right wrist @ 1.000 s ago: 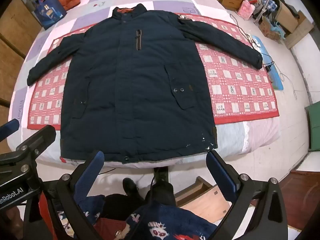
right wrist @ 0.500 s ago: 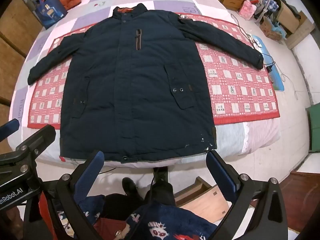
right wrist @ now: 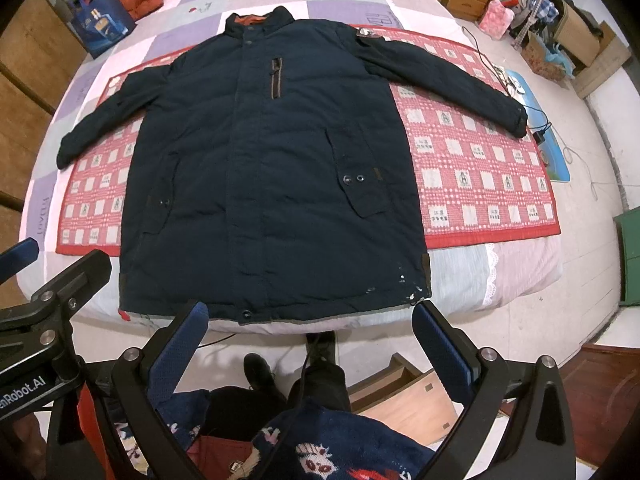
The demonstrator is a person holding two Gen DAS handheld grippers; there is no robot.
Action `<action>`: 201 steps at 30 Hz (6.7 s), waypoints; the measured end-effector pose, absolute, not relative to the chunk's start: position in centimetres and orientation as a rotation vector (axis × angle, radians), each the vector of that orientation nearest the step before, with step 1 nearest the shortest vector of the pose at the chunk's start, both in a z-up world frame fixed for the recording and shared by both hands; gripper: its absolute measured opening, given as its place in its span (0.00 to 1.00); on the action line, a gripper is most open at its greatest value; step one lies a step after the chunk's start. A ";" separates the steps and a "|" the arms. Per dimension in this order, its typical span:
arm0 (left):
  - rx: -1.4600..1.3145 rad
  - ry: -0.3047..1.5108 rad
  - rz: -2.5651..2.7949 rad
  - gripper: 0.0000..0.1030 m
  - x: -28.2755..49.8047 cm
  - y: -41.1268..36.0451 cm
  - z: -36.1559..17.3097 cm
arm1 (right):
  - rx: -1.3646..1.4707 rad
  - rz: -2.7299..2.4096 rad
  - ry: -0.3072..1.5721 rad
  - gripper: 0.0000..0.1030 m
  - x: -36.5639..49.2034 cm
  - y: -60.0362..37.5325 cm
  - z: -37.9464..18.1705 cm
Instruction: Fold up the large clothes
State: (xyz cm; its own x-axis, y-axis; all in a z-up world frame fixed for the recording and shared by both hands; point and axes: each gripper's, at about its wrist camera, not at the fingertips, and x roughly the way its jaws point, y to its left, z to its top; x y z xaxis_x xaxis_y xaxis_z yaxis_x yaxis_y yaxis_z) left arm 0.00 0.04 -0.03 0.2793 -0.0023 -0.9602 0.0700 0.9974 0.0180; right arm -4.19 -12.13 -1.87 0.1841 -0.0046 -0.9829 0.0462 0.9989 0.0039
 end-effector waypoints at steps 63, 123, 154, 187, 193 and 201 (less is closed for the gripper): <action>0.044 1.266 0.028 0.98 3.0 -3.0 0.9 | 0.038 0.027 1.375 1.00 -0.3 -16.8 -1.6; 0.026 1.078 0.165 1.00 24.7 21.2 -32.4 | -0.031 -0.074 1.086 1.00 28.3 -28.9 -33.7; -0.048 1.236 0.266 1.00 2.8 26.0 -30.9 | -0.092 -0.190 1.267 0.99 3.9 -30.3 -32.0; 0.056 1.072 0.041 1.00 30.4 16.8 -29.2 | -0.111 0.044 1.015 0.99 26.8 -22.8 -26.1; 0.141 1.123 0.069 1.00 37.1 16.5 -32.6 | -0.199 0.126 1.035 0.99 35.9 -17.6 -29.2; 0.129 1.060 0.130 1.00 36.0 20.1 -32.2 | -0.054 -0.173 1.095 0.99 38.3 -29.8 -32.6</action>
